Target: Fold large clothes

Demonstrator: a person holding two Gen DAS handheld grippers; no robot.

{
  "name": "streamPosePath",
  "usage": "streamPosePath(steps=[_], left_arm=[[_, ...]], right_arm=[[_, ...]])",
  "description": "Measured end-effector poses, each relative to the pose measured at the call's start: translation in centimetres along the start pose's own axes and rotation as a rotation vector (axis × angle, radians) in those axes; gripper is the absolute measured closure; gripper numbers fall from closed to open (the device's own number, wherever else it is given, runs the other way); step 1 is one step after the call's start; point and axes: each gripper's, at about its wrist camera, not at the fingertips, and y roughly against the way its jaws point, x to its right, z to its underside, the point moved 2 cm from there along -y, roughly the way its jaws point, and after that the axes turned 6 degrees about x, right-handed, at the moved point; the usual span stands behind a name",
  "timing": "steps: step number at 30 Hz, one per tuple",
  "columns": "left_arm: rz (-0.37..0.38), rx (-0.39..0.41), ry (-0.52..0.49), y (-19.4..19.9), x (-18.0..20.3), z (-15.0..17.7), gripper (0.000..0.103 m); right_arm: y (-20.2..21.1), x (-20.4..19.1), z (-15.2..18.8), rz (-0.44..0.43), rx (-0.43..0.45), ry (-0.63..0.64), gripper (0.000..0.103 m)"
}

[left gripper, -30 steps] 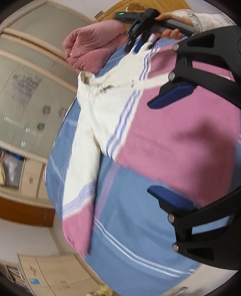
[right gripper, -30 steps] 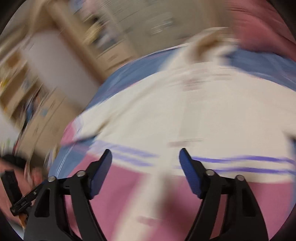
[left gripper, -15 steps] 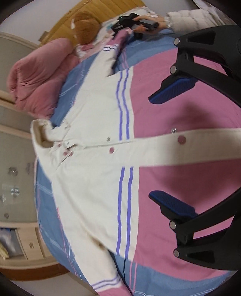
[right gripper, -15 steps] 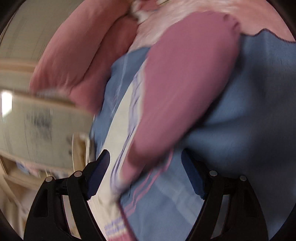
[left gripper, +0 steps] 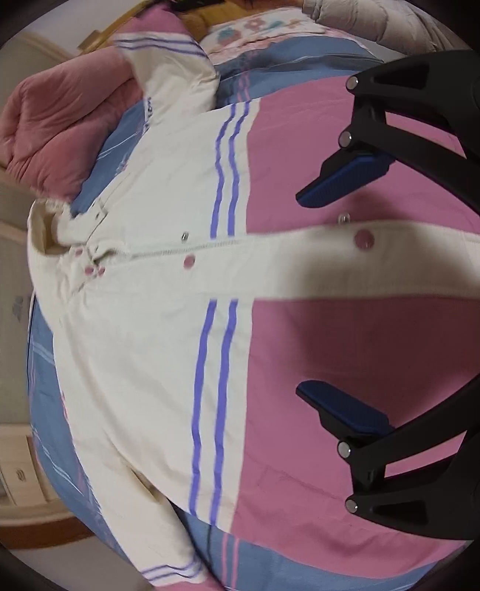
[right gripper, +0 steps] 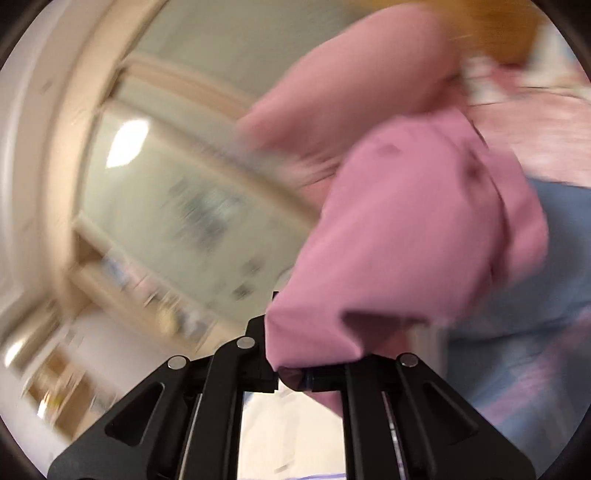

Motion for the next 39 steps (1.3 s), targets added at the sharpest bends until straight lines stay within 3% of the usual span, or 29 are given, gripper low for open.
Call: streamPosePath(steps=[4, 6, 7, 8, 9, 11, 12, 15, 22, 23, 24, 25, 27, 28, 30, 34, 35, 36, 39], left_arm=[[-0.017, 0.021, 0.047, 1.0, -2.6, 0.2, 0.007], [-0.026, 0.028, 0.078, 1.5, -4.2, 0.3, 0.007], [-0.032, 0.03, 0.093, 1.8, -5.0, 0.3, 0.007], [-0.037, 0.033, 0.103, 2.0, -5.6, 0.3, 0.007], [-0.048, 0.039, 0.118, 2.4, -6.6, 0.2, 0.007], [-0.069, 0.048, 0.136, 2.8, -8.0, 0.0, 0.007], [-0.077, 0.05, 0.142, 2.9, -8.5, -0.1, 0.006], [-0.083, 0.048, 0.171, 2.8, -9.8, -1.2, 0.006], [0.041, 0.065, 0.211, 0.8, -9.4, -7.4, 0.006], [0.048, 0.079, 0.198, 0.3, -9.1, -8.6, 0.008], [0.054, 0.076, 0.186, -0.5, -8.8, -9.5, 0.019], [0.056, 0.058, 0.175, -1.4, -8.5, -10.2, 0.042], [0.091, -0.029, 0.175, -3.8, -7.8, -11.1, 0.058], [0.116, -0.065, 0.195, -5.1, -7.6, -11.3, 0.06], [0.096, -0.086, 0.194, -6.7, -7.1, -11.2, 0.06], [0.084, -0.047, 0.158, -7.2, -5.7, -11.3, 0.059], [0.089, -0.044, 0.154, -7.2, -5.3, -11.4, 0.065], [0.091, -0.048, 0.144, -7.3, -4.9, -11.6, 0.085], [0.064, -0.059, 0.113, -7.9, -3.9, -12.0, 0.091]], right_arm=[[-8.0, -9.3, 7.7, -0.133, -0.243, 0.105, 0.093], [-11.2, -11.6, 12.2, -0.142, -0.36, 0.147, 0.089], [-13.3, -12.9, 15.9, -0.134, -0.461, 0.195, 0.087], [-14.3, -13.7, 19.0, -0.117, -0.543, 0.231, 0.074], [-14.6, -14.0, 21.2, -0.115, -0.596, 0.258, 0.054], [-15.0, -14.5, 25.3, -0.122, -0.691, 0.312, 0.033], [-14.6, -14.6, 26.3, -0.129, -0.7, 0.33, 0.03], [-13.7, -13.8, 25.6, -0.123, -0.688, 0.359, 0.021], [-10.4, -8.4, 19.8, 0.006, -0.611, 0.308, 0.02], [-9.8, -8.0, 20.4, 0.021, -0.608, 0.296, 0.02], [-9.0, -7.0, 20.2, 0.037, -0.604, 0.281, 0.02], [-8.2, -5.9, 19.5, 0.052, -0.597, 0.264, 0.02], [-7.3, -4.6, 18.7, 0.07, -0.591, 0.244, 0.02], [-7.0, -4.4, 18.6, 0.074, -0.588, 0.236, 0.02], [-6.1, -3.2, 18.1, 0.072, -0.58, 0.205, 0.02], [-5.3, -0.8, 17.7, 0.073, -0.583, 0.14, 0.02], [-5.3, -0.2, 17.6, 0.08, -0.584, 0.117, 0.02], [-5.4, 0.6, 17.5, 0.087, -0.588, 0.075, 0.02], [-5.7, 2.6, 17.2, 0.052, -0.602, -0.097, 0.02]])
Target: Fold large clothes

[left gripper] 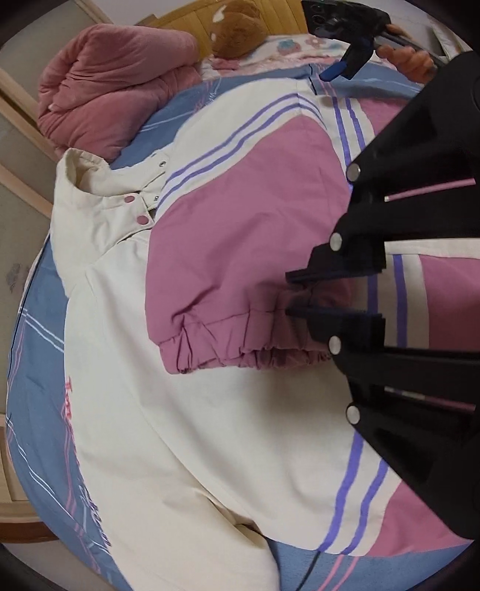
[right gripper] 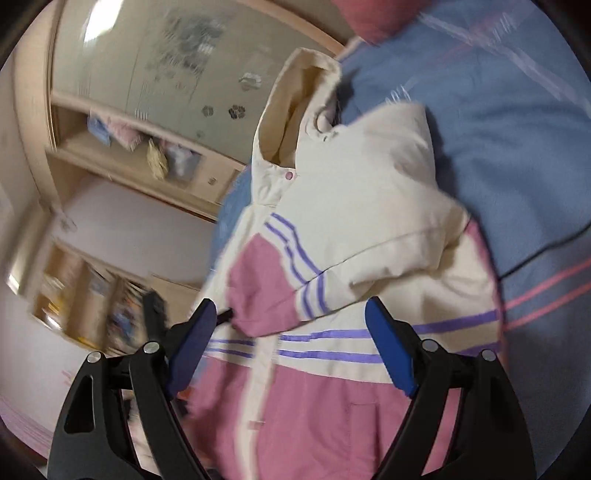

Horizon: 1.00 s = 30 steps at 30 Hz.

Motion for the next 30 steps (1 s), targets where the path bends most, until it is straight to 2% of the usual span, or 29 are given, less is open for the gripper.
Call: streamPosePath(steps=[3, 6, 7, 9, 10, 12, 13, 14, 16, 18, 20, 21, 23, 26, 27, 28, 30], left_arm=[[-0.037, 0.023, -0.032, -0.4, 0.4, -0.2, 0.091], [-0.052, 0.029, -0.031, -1.1, 0.6, -0.3, 0.091], [-0.065, 0.03, -0.039, -1.4, 0.8, -0.3, 0.091], [-0.093, 0.032, -0.06, -1.9, 1.1, -0.2, 0.091], [-0.104, 0.033, -0.07, -2.1, 1.3, -0.2, 0.091], [-0.093, 0.026, -0.078, -2.6, 1.7, -0.2, 0.091], [-0.059, 0.015, -0.073, -2.9, 2.1, -0.2, 0.091], [-0.057, 0.013, -0.078, -3.1, 2.3, -0.2, 0.091], [-0.102, 0.022, -0.119, -3.6, 3.1, -0.1, 0.091], [-0.136, 0.032, -0.152, -4.0, 3.7, -0.2, 0.091], [-0.137, 0.035, -0.146, -4.1, 3.5, -0.2, 0.091], [-0.128, 0.036, -0.133, -4.1, 3.2, -0.3, 0.091], [-0.116, 0.037, -0.111, -4.2, 2.8, -0.5, 0.091], [-0.123, 0.044, -0.099, -4.3, 2.8, -0.8, 0.091], [-0.131, 0.046, -0.097, -4.4, 2.8, -0.9, 0.091], [-0.138, 0.05, -0.095, -4.5, 3.0, -1.1, 0.091], [-0.151, 0.056, -0.093, -4.6, 3.3, -1.3, 0.091]], right_arm=[[-0.8, 2.0, -0.7, -0.022, -0.02, -0.151, 0.018], [-2.1, 4.4, -1.6, 0.018, 0.008, -0.261, 0.018], [-2.5, 5.4, -1.9, 0.008, 0.035, -0.3, 0.018], [-2.9, 6.5, -2.2, -0.074, 0.073, -0.381, 0.02], [-2.3, 7.5, -2.3, -0.111, 0.148, -0.445, 0.022], [-0.2, 8.6, -2.6, -0.109, 0.304, -0.485, 0.035], [0.7, 8.9, -2.8, -0.112, 0.351, -0.472, 0.037], [1.0, 9.0, -2.8, -0.099, 0.373, -0.465, 0.039], [1.2, 9.1, -2.6, -0.061, 0.386, -0.441, 0.041], [0.9, 8.4, -2.4, 0.01, 0.35, -0.383, 0.041], [1.0, 7.0, -2.0, 0.082, 0.285, -0.329, 0.04], [1.3, 6.2, -1.9, 0.107, 0.279, -0.297, 0.039], [2.8, 3.1, -1.6, 0.204, 0.297, -0.143, 0.04], [4.5, -1.4, -1.4, 0.338, 0.417, 0.108, 0.04], [4.1, -2.8, -1.6, 0.357, 0.411, 0.185, 0.04], [3.5, -3.2, -1.6, 0.349, 0.387, 0.206, 0.04], [0.5, -3.4, -2.1, 0.298, 0.249, 0.214, 0.04]])
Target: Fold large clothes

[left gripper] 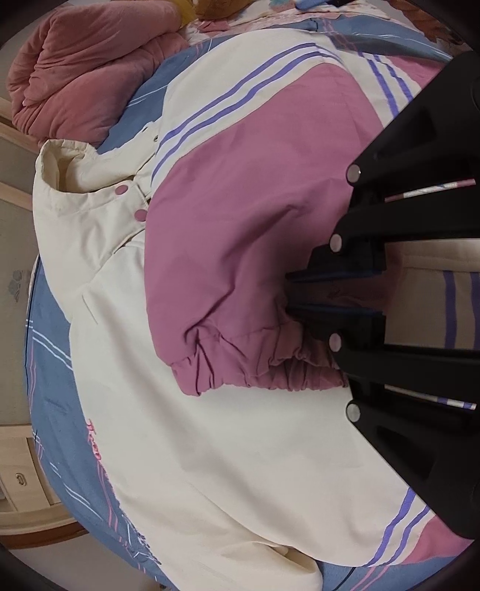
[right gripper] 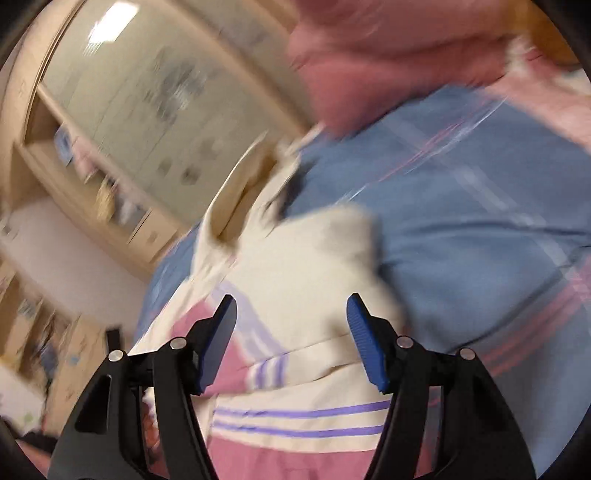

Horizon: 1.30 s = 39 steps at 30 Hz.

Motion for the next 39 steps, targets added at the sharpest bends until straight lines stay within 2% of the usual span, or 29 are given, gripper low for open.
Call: streamPosePath(steps=[2, 4, 9, 10, 11, 12, 13, 14, 15, 17, 20, 23, 26, 27, 30, 31, 32, 33, 34, 35, 36, 37, 38, 39], left_arm=[[-0.011, 0.009, -0.002, -0.2, 0.1, -0.3, 0.091], [-0.021, 0.019, -0.01, -0.5, 0.2, -0.6, 0.09], [0.002, 0.021, 0.001, -0.3, -0.3, -0.6, 0.09], [0.022, 0.019, 0.01, 0.4, -0.6, -0.4, 0.083], [0.058, 0.021, 0.024, 1.4, -1.1, -0.2, 0.075], [0.124, 0.038, 0.053, 3.1, -2.1, 0.1, 0.047], [0.14, 0.062, 0.084, 4.7, -3.4, 0.5, 0.014], [0.126, 0.088, 0.11, 5.9, -4.7, 0.7, 0.007], [0.098, 0.135, 0.171, 7.9, -7.6, 1.1, 0.007], [0.106, 0.162, 0.283, 10.2, -12.8, 1.8, 0.007], [0.135, 0.178, 0.58, 12.5, -24.1, 4.0, 0.007], [0.096, 0.212, 0.834, 13.2, -33.5, 6.5, 0.007], [0.052, 0.242, 0.952, 13.2, -38.9, 7.8, 0.007], [0.065, 0.253, 0.992, 12.9, -40.6, 8.3, 0.008], [0.128, 0.314, 1.054, 12.0, -42.7, 8.3, 0.011], [0.131, 0.339, 1.061, 11.8, -43.0, 8.0, 0.024], [0.129, 0.344, 1.059, 11.5, -42.9, 7.6, 0.033], [0.127, 0.335, 1.063, 10.9, -43.2, 7.2, 0.052], [0.138, 0.333, 1.083, 10.3, -43.5, 7.0, 0.079], [0.166, 0.345, 1.105, 9.9, -43.9, 7.0, 0.087], [0.239, 0.397, 1.151, 10.0, -44.4, 7.1, 0.091], [0.27, 0.445, 1.174, 10.5, -44.3, 7.1, 0.093], [0.285, 0.493, 1.173, 11.3, -43.8, 6.5, 0.093], [0.314, 0.553, 1.117, 12.7, -42.4, 5.1, 0.093]], right_arm=[[-2.8, -0.2, 0.8, 0.021, -0.09, 0.029, 0.04], [-5.6, 0.3, 2.1, 0.091, -0.156, 0.055, 0.04], [-8.1, 1.4, 4.1, 0.137, -0.188, 0.042, 0.039], [-8.0, 1.4, 4.0, 0.139, -0.183, 0.052, 0.038], [-7.5, 0.9, 3.9, 0.127, -0.176, 0.067, 0.031], [-7.0, 0.5, 3.8, 0.098, -0.17, 0.077, 0.025], [-6.8, 0.3, 3.8, 0.066, -0.164, 0.084, 0.023], [-6.4, 0.0, 4.0, 0.042, -0.156, 0.104, 0.02], [-6.3, -0.3, 4.3, 0.041, -0.154, 0.123, 0.02], [-6.1, -0.4, 5.0, 0.041, -0.152, 0.146, 0.02], [-5.2, -0.3, 5.4, 0.027, -0.164, 0.12, 0.02], [-3.2, -0.5, 5.2, 0.005, -0.169, 0.092, 0.02], [-1.6, -0.4, 5.0, 0.004, -0.148, 0.092, 0.02], [-1.4, -0.3, 4.8, 0.012, -0.14, 0.093, 0.02], [-1.2, 0.6, 4.7, 0.035, -0.131, 0.055, 0.02], [-1.2, 0.9, 4.8, 0.033, -0.136, 0.04, 0.02], [-1.3, 1.1, 4.9, 0.027, -0.145, 0.02, 0.02], [-1.3, 1.2, 5.1, 0.023, -0.149, 0.007, 0.02], [-1.3, 1.2, 5.2, 0.021, -0.15, 0.0, 0.02], [-1.3, 1.2, 5.4, 0.018, -0.15, -0.006, 0.02], [-1.3, 1.1, 5.5, 0.014, -0.15, -0.009, 0.02], [-1.2, 1.0, 5.7, 0.007, -0.151, -0.012, 0.02], [-1.1, 0.9, 5.7, 0.004, -0.153, -0.013, 0.02], [-1.1, 0.8, 5.8, -0.001, -0.157, -0.012, 0.02]])
